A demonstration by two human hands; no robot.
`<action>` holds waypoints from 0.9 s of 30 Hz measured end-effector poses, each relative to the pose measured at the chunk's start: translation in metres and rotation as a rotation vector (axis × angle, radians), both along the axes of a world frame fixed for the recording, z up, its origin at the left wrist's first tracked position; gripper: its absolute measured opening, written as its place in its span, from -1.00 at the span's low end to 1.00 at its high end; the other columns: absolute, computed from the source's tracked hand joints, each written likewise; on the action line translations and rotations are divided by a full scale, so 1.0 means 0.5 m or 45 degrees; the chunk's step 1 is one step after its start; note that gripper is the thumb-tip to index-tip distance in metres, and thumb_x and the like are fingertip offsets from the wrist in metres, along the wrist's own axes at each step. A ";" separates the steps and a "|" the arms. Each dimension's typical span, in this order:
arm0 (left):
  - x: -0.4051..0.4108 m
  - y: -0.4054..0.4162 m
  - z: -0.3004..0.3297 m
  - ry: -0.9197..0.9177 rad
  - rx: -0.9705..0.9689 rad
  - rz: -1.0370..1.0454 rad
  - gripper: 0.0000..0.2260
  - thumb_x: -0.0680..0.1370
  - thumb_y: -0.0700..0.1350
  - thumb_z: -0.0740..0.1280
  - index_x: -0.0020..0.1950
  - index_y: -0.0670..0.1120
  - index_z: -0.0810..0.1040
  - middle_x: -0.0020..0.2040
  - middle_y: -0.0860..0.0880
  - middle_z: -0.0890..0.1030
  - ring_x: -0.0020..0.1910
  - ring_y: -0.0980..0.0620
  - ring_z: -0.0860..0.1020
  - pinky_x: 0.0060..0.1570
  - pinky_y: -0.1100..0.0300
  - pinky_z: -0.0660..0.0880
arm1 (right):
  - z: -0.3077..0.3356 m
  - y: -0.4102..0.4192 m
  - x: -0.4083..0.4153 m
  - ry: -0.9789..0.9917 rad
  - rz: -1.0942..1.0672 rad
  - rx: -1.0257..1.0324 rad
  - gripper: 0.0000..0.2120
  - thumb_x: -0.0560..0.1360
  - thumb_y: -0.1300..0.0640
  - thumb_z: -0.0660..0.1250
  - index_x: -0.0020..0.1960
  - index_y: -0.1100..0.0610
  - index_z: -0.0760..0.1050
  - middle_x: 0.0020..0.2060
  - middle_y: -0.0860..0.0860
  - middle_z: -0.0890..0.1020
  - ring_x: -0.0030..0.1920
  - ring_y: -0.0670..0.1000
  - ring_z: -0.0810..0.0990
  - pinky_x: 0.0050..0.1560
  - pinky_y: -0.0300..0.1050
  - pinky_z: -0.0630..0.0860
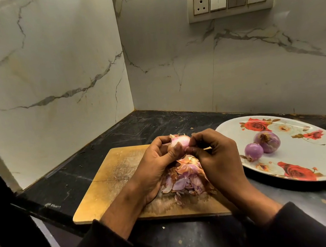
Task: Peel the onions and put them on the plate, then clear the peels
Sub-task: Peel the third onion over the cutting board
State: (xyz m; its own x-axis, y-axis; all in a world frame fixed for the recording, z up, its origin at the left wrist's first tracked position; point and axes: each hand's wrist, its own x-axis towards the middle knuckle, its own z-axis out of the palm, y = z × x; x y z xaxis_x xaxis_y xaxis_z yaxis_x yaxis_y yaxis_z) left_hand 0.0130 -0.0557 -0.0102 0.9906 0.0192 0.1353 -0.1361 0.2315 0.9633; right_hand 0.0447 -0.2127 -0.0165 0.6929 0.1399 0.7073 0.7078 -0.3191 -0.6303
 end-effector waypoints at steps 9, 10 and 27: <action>0.000 0.002 -0.001 -0.034 -0.070 -0.021 -0.52 0.41 -0.11 0.43 0.30 -0.17 0.46 0.05 -0.15 0.70 -0.01 -0.07 0.69 -0.14 0.14 0.64 | 0.004 0.001 -0.008 0.031 0.000 0.008 -0.74 0.45 0.31 0.51 -0.05 -0.02 0.57 -0.15 -0.19 0.61 -0.09 -0.15 0.63 -0.09 -0.30 0.59; -0.001 0.002 -0.001 -0.044 -0.057 -0.016 -0.53 0.40 -0.11 0.43 0.29 -0.16 0.46 0.03 -0.14 0.71 -0.03 -0.06 0.69 -0.17 0.17 0.63 | 0.005 -0.001 -0.005 0.033 0.002 0.023 -0.75 0.44 0.32 0.52 -0.06 0.00 0.60 -0.16 -0.18 0.63 -0.10 -0.15 0.63 -0.09 -0.30 0.60; 0.005 -0.004 -0.011 -0.100 0.082 0.055 -0.52 0.40 -0.05 0.44 0.25 -0.20 0.43 0.08 -0.21 0.67 -0.02 -0.06 0.68 -0.12 0.15 0.63 | -0.015 0.018 -0.008 -0.109 -0.171 -0.221 -0.73 0.50 0.39 0.37 -0.08 0.04 0.43 -0.16 -0.06 0.47 -0.17 -0.14 0.44 -0.24 -0.31 0.41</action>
